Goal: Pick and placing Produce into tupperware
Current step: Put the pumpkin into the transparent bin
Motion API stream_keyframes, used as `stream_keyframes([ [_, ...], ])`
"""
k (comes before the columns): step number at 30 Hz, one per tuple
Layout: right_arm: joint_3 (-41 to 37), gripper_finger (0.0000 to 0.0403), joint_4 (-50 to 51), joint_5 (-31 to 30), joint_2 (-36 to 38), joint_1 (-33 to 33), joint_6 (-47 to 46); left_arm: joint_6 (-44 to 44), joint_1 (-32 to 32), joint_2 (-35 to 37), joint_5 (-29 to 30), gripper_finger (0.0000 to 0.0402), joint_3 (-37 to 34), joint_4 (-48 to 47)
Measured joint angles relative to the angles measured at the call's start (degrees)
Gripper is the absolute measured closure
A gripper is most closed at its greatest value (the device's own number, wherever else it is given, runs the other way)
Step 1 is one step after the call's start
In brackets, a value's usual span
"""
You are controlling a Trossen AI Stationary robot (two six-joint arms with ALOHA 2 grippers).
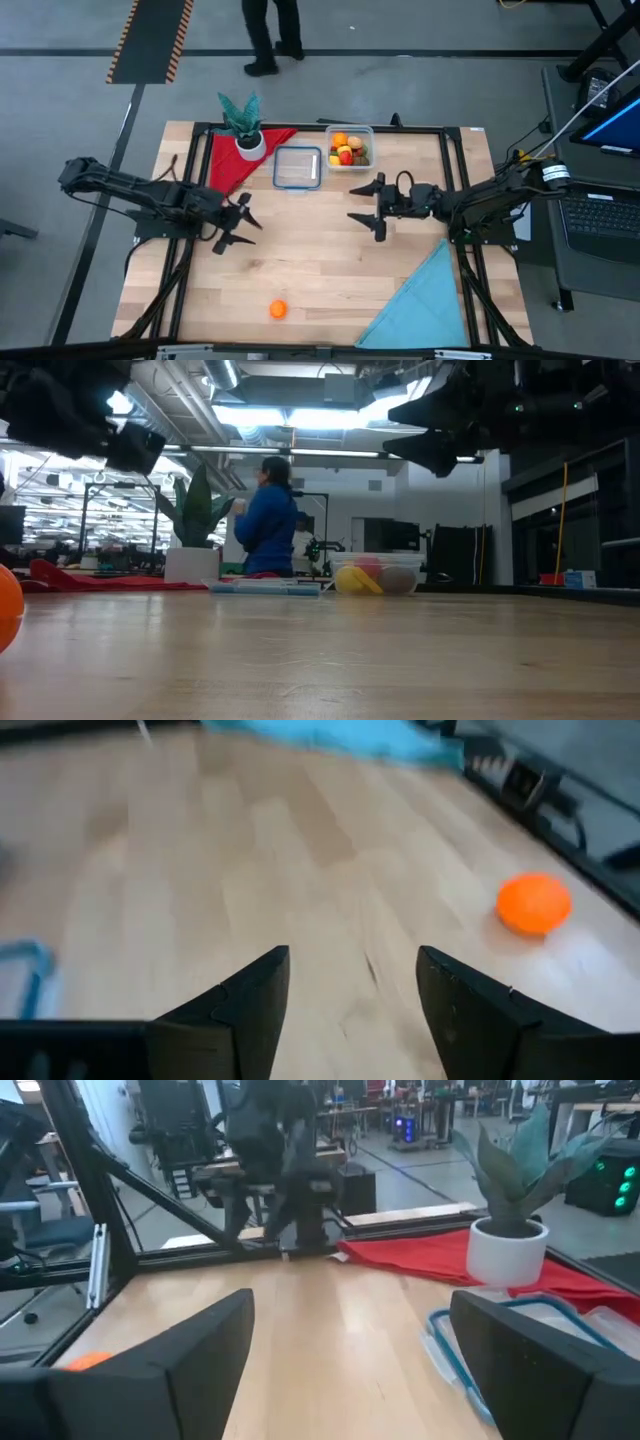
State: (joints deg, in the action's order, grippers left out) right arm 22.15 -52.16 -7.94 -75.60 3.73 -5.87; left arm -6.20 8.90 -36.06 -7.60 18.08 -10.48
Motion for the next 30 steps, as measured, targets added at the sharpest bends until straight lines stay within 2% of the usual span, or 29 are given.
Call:
stream_keyframes([
  [4,0.0,0.0066,-0.2,1.6,0.4,0.8,-1.4,1.1,2.4,-5.5,0.3,0.0191,1.0,-0.8],
  [10,0.1,0.0066,0.0,3.3,1.1,4.2,-1.3,1.9,9.4,-15.3,6.8,0.0191,7.6,-0.7],
  [19,0.1,0.0066,4.8,3.3,1.5,7.5,1.7,10.5,19.2,-31.4,16.0,0.0191,18.2,-3.2],
  [30,0.1,0.0066,10.7,3.3,1.5,9.0,1.9,19.8,24.9,-50.9,17.8,0.0191,37.6,-13.5],
])
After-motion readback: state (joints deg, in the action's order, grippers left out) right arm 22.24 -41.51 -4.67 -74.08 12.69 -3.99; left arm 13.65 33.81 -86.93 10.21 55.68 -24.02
